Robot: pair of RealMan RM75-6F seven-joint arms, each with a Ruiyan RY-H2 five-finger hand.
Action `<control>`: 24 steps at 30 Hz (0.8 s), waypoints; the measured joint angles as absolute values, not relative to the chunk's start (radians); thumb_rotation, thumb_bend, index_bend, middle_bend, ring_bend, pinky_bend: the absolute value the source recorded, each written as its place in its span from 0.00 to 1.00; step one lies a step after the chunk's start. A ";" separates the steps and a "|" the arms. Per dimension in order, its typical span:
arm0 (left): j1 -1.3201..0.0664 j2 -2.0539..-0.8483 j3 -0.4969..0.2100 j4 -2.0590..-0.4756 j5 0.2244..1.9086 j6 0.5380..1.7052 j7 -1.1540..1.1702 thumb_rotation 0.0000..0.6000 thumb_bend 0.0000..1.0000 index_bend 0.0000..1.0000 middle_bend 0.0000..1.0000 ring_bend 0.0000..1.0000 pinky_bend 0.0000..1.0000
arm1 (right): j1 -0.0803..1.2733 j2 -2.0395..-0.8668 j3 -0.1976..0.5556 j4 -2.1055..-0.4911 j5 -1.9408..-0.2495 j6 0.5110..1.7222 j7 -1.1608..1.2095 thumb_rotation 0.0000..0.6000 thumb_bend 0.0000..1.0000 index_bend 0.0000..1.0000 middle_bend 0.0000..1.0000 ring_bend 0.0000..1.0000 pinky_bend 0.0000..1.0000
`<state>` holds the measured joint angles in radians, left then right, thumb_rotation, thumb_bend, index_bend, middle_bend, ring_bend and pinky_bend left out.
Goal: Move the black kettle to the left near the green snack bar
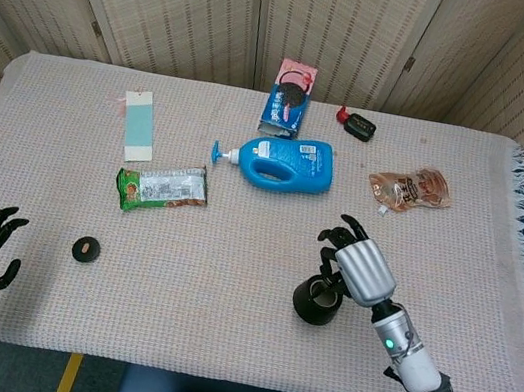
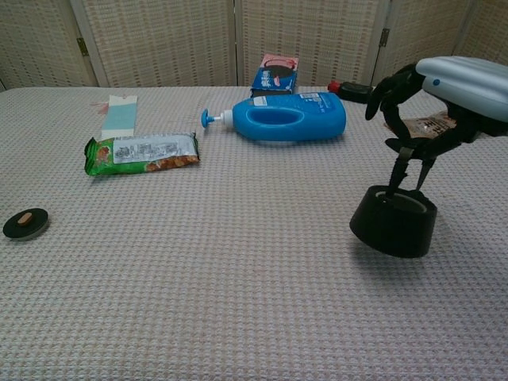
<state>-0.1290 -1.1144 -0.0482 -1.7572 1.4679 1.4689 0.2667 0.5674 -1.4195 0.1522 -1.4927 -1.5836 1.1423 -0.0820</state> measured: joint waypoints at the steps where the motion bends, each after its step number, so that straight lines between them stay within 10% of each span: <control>1: -0.129 -1.113 -0.048 -1.758 1.468 1.469 0.267 1.00 0.39 0.19 0.09 0.12 0.00 | 0.578 -1.425 0.159 -1.502 -1.575 1.130 -0.098 1.00 0.51 0.75 0.37 0.30 0.12; 24: -0.127 -1.102 -0.045 -1.750 1.479 1.468 0.253 1.00 0.39 0.19 0.09 0.12 0.00 | 0.882 -1.651 0.341 -1.592 -1.142 0.954 -0.690 1.00 0.51 0.75 0.36 0.30 0.12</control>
<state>-0.1268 -1.1022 -0.0445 -1.7503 1.4793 1.4685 0.2527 0.8815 -1.6509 0.3407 -1.5916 -1.1424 0.9541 -0.6902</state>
